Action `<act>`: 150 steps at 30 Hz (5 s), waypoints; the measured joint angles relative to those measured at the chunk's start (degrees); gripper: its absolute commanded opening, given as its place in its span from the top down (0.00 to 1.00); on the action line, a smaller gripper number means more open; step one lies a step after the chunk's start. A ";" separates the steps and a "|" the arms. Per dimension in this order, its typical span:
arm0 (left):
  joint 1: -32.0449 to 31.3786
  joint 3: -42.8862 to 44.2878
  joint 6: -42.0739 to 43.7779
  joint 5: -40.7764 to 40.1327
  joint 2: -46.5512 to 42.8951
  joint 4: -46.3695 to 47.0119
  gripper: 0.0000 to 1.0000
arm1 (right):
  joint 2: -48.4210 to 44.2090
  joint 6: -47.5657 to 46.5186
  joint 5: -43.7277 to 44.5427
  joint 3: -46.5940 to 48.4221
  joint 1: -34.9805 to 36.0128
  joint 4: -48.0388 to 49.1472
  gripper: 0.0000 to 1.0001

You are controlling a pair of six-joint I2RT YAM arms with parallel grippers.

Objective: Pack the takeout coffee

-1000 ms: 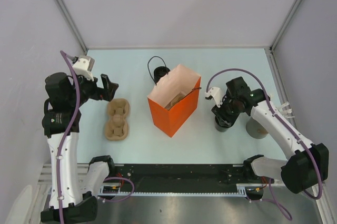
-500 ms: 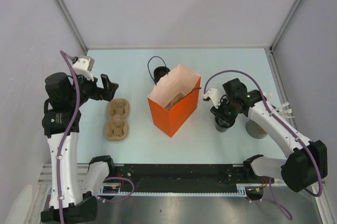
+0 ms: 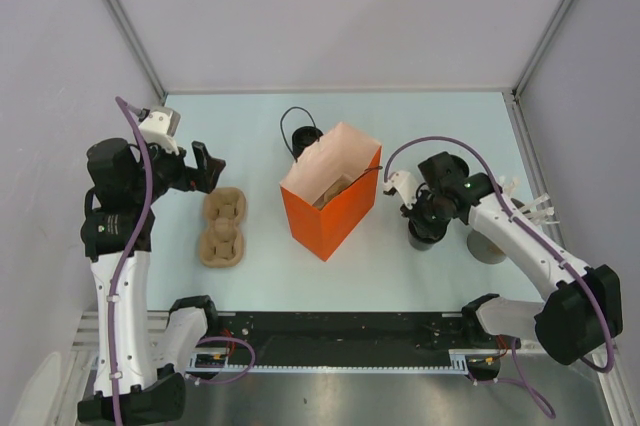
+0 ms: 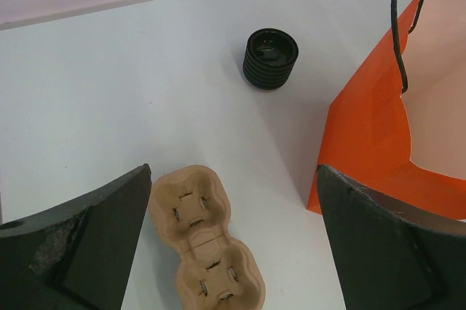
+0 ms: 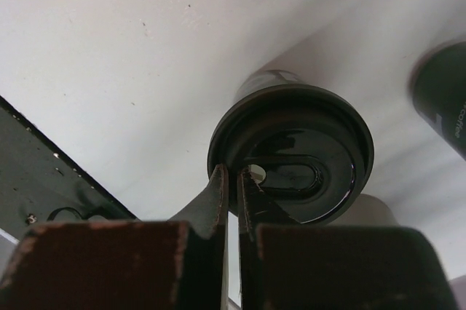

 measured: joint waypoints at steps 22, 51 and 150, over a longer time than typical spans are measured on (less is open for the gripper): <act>1.09 -0.31 -0.48 1.14 -0.94 0.26 0.00 | -8.20 0.13 4.17 19.12 0.26 -1.11 1.00; 3.74 -1.07 -0.96 2.75 -1.46 1.14 0.00 | 16.44 5.99 -7.74 61.31 14.40 -4.55 1.00; -22.95 8.72 -11.54 5.88 28.30 23.28 0.63 | 40.70 2.27 -1.81 68.57 17.55 -23.04 1.00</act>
